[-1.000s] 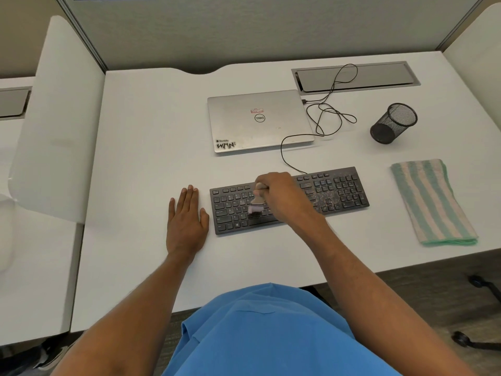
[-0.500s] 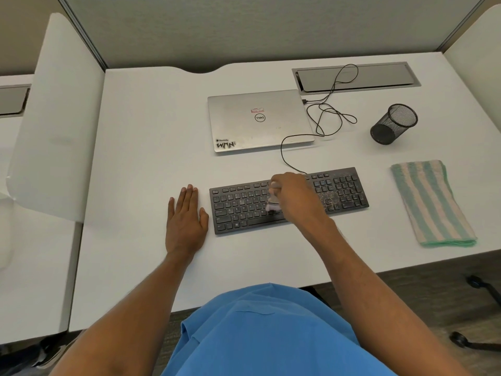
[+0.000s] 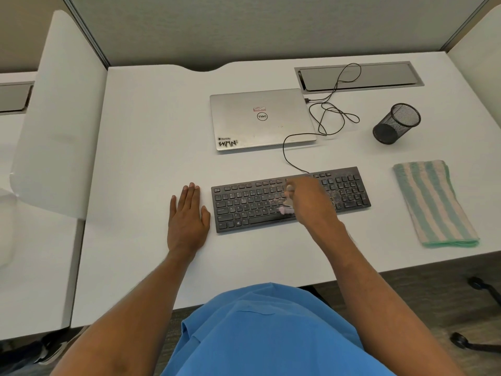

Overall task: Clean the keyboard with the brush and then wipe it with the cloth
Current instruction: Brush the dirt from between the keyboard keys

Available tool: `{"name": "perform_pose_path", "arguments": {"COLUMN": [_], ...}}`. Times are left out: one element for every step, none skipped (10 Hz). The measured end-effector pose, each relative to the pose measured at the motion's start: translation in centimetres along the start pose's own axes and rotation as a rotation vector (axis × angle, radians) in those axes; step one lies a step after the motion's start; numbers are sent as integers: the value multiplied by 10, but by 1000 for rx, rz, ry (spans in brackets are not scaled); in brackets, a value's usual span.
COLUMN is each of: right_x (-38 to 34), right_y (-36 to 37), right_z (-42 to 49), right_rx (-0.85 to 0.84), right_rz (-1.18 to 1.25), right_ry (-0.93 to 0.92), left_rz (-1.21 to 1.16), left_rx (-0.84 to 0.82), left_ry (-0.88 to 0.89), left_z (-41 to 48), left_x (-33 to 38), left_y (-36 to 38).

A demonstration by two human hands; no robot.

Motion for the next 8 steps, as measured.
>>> {"name": "perform_pose_path", "arguments": {"right_x": [-10,-15,-28,-19,-3,6,11,-2], "right_y": [-13,-9,7,8,-4,-14,-18,-13], "right_z": [-6,-9,-20,-21,-22,-23,-25,-31], "right_rx": [78,28,-28,-67,-56,0,106,51], "right_rz": [-167,6,12,21,2,71,181,159], "right_ry": [-5,25,-76,-49,10,76,74,0], "left_rz": [-3,0,-2,-2,-3,0,6,7], "left_rx": [-4,-5,-5,-10,-6,-13,-18,-20], "left_ry": [-2,-2,-4,-3,-1,-5,-7,-7], "left_z": [0,0,0,0,0,0,0,0], "left_x": [0,0,0,0,0,0,-1,-1], "left_y": [0,0,0,0,0,0,1,1]}}
Point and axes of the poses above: each hand's wrist, its own z-axis towards the middle knuckle, its own y-axis out of the palm, x = y × z, the point moved 3 cm from there along z, towards the middle knuckle, and after that the axes turned 10 degrees about -x, right-handed, at the moved point
